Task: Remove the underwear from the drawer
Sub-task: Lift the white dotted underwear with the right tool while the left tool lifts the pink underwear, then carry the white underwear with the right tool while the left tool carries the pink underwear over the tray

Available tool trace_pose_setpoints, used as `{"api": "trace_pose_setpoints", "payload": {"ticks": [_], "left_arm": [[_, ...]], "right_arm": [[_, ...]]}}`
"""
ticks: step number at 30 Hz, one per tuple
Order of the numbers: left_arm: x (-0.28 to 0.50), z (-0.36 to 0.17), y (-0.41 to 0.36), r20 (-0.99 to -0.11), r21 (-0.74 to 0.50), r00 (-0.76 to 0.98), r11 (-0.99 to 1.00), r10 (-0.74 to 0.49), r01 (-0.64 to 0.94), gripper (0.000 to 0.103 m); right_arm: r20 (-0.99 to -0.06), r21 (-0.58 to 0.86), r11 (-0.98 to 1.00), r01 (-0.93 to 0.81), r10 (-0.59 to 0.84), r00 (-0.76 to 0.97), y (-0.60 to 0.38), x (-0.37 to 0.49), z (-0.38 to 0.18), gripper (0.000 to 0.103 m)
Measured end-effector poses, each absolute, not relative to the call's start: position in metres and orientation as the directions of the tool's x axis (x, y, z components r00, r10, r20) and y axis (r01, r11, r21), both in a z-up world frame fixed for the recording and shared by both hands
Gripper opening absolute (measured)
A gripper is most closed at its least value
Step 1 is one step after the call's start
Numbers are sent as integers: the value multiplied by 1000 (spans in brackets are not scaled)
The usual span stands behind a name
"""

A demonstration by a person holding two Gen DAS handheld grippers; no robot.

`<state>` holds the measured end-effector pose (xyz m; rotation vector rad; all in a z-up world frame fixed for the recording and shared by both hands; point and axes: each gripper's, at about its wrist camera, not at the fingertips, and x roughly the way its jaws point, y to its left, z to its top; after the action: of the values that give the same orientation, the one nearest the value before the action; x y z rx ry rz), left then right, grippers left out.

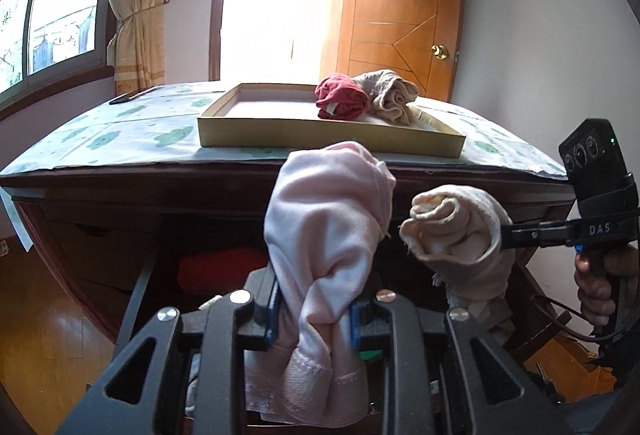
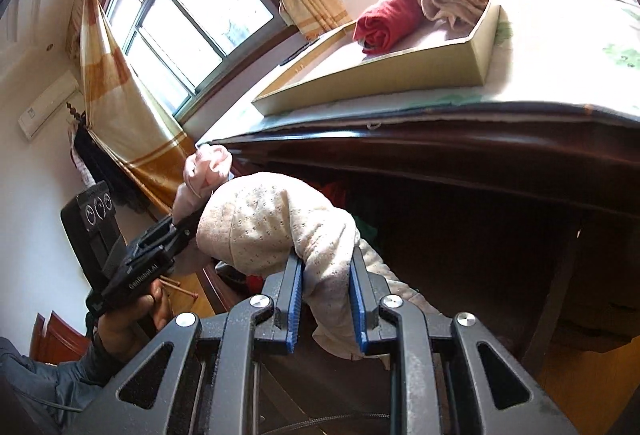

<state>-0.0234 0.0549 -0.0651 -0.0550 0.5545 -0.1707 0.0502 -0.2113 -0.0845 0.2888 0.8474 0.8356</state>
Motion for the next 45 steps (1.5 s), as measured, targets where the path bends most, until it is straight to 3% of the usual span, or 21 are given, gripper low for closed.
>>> {"api": "trace_pose_setpoints", "payload": {"ticks": [23, 45], "left_arm": [[-19, -48, 55, -486, -50, 865, 992, -122, 112, 24], [-18, -25, 53, -432, -37, 894, 993, -120, 115, 24]], "right_arm": [[-432, 493, 687, -534, 726, 535, -207, 44, -32, 23], [-394, 499, 654, -568, 756, 523, -193, 45, -15, 20]]}}
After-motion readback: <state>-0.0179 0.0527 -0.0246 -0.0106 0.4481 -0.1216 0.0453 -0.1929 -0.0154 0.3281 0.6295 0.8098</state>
